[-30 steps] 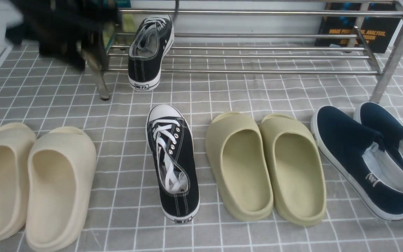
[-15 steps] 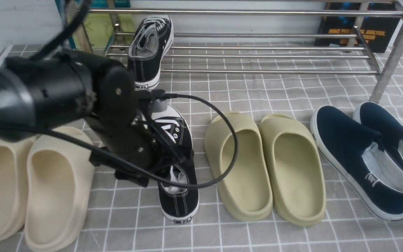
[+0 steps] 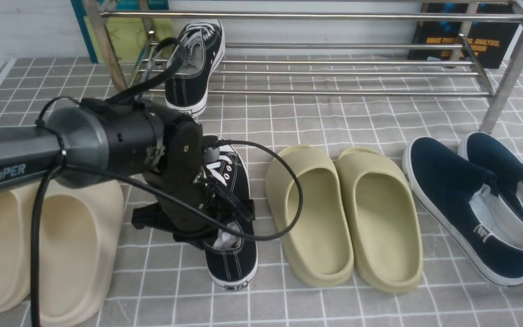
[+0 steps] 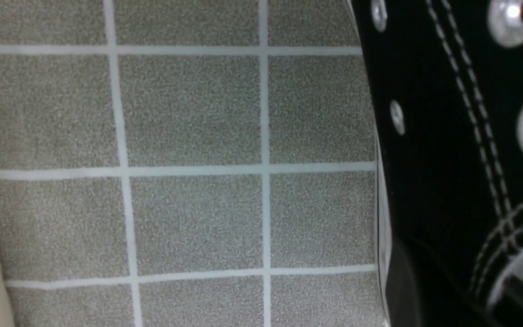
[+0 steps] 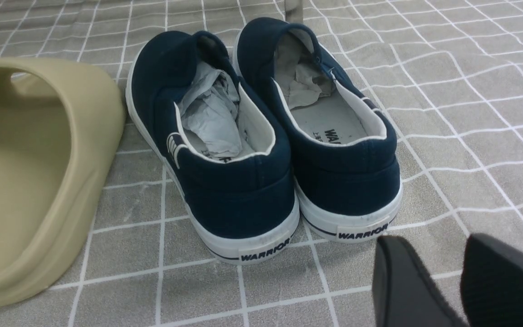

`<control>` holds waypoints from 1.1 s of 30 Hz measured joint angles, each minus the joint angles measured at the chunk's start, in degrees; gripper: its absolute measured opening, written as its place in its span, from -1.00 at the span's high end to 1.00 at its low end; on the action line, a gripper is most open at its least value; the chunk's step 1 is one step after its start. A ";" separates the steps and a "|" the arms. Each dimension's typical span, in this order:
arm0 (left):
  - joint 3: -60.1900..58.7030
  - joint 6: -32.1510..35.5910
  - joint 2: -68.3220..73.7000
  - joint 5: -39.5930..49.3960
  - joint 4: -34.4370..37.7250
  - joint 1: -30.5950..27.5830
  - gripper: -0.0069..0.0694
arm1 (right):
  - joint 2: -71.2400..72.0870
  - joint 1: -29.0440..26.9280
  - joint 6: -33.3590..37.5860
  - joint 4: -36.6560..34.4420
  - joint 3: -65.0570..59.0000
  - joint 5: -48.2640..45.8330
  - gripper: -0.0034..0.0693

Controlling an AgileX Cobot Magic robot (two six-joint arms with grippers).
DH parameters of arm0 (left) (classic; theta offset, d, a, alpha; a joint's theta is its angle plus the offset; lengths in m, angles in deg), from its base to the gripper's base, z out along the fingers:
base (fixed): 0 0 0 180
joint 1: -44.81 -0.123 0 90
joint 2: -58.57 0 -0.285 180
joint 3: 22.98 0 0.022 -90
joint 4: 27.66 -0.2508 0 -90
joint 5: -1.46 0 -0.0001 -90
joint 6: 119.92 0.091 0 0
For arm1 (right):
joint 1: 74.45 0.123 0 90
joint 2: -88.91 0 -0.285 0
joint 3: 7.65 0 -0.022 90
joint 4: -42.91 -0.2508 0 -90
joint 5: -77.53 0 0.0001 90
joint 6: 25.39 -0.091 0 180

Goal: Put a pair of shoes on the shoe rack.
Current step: Use the left arm to grab the shoe closest to it, then use the left arm to put a shoe into the shoe rack

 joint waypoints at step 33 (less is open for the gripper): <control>38.90 8.33 11.27 13.64 7.05 -9.44 0.85 | 0.00 0.00 0.00 0.00 0.00 0.00 0.25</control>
